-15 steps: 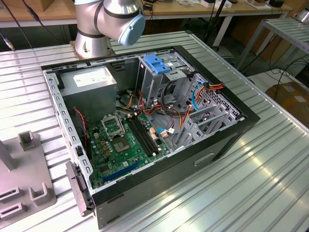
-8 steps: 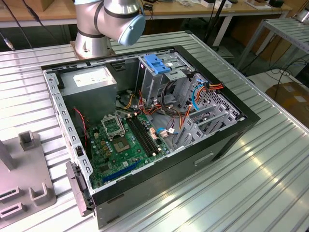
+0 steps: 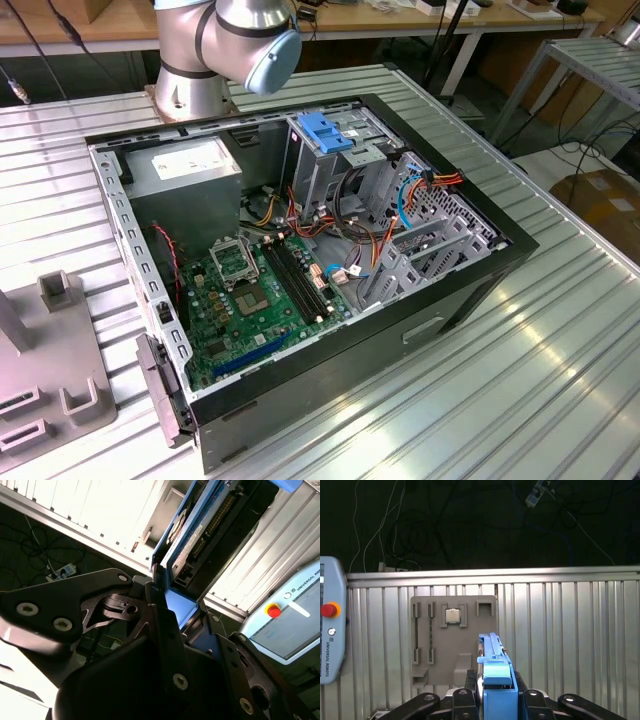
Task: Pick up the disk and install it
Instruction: 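Pick up the disk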
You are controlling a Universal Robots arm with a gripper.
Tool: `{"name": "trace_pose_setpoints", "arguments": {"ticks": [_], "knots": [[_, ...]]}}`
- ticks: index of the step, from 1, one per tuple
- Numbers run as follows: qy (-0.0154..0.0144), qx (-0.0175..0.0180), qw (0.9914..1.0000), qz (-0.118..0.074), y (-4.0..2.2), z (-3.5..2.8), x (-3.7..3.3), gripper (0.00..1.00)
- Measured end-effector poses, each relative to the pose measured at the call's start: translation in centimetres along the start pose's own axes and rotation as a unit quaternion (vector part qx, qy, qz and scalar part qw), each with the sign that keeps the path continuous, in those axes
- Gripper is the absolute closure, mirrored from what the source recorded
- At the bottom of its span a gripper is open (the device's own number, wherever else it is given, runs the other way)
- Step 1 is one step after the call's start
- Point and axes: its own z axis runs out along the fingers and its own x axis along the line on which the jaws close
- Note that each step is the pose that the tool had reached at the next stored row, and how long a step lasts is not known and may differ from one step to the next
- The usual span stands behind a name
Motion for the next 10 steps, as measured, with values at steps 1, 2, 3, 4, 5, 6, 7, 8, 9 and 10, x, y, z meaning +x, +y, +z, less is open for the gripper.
{"name": "trace_pose_setpoints", "arguments": {"ticks": [1, 2, 3, 4, 5, 6, 7, 8, 9, 10], "knots": [[0.0, 0.0, 1.0, 0.0, -0.04, 0.0, 0.0, 0.63], [0.0, 0.0, 1.0, 0.0, -0.08, 0.0, 0.0, 0.63], [0.0, 0.0, 1.0, 0.0, -0.14, 0.0, 0.0, 0.63], [0.0, 0.0, 1.0, 0.0, -0.19, -0.01, -0.01, 0.63], [0.0, 0.0, 1.0, 0.0, -0.28, 0.0, -0.01, 0.63], [0.0, 0.0, 1.0, 0.0, -0.43, -0.01, -0.01, 0.63], [0.0, 0.0, 1.0, 0.0, -0.54, 0.0, -0.02, 0.63], [0.0, 0.0, 1.0, 0.0, -0.64, -0.01, -0.02, 0.63], [0.0, 0.0, 1.0, 0.0, -0.74, -0.01, -0.02, 0.63], [0.0, 0.0, 1.0, 0.0, -0.8, -0.01, -0.03, 0.63]]}}
